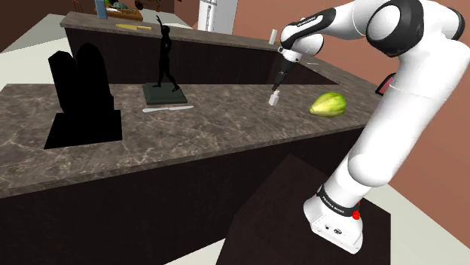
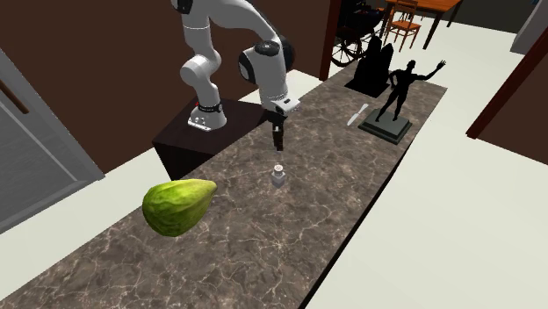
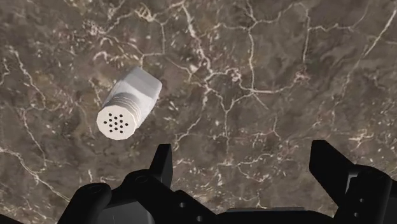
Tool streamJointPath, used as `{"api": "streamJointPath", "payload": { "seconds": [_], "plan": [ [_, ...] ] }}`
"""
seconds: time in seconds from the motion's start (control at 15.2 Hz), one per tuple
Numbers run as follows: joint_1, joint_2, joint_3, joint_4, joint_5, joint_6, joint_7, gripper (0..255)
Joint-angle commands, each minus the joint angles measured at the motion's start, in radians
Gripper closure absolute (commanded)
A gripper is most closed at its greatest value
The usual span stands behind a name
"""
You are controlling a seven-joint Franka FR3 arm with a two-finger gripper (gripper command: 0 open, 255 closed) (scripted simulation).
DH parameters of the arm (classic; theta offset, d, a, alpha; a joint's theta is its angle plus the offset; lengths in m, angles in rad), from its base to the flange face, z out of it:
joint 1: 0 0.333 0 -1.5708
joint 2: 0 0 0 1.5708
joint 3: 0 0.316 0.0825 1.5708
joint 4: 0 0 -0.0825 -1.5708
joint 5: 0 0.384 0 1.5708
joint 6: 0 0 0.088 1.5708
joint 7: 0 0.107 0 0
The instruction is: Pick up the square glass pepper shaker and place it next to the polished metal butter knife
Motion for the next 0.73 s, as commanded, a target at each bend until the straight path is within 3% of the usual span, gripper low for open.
{"api": "streamJointPath", "payload": {
  "seconds": [0.0, 0.4, 0.66],
  "plan": [
    [-0.034, 0.103, -0.005, 0.083, 0.07, -0.012, -0.075, 0],
    [-0.166, 0.36, 0.033, 0.329, 0.206, -0.069, -0.209, 0],
    [-0.17, 0.386, 0.045, 0.312, 0.224, -0.03, -0.219, 0]
  ]
}}
